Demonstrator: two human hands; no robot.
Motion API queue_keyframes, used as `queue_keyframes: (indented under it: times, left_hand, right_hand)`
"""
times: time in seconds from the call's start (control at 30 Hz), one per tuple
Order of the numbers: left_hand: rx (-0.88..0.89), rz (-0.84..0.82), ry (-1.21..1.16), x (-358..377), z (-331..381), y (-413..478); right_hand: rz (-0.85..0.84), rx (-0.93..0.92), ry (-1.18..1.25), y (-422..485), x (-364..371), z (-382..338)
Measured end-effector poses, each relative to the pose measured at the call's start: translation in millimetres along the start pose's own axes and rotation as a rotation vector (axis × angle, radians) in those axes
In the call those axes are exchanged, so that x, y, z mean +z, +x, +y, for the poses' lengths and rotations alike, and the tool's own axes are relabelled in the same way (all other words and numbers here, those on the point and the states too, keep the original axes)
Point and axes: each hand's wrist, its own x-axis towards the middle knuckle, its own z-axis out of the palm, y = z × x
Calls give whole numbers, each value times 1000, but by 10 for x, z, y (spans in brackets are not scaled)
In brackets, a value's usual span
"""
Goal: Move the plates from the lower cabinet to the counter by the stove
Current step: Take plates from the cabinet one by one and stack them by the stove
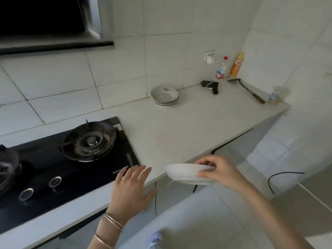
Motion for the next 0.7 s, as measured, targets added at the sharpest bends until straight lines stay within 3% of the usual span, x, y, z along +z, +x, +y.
queue_keyframes:
  times: [0.2,0.7]
  left_hand:
    - [42,37,18,305,-64,981]
    - [40,60,126,779,-493,3310]
  right_hand:
    - [102,-45,-37,810,-513,214]
    - [138,-241,-38,3649,-1202,374]
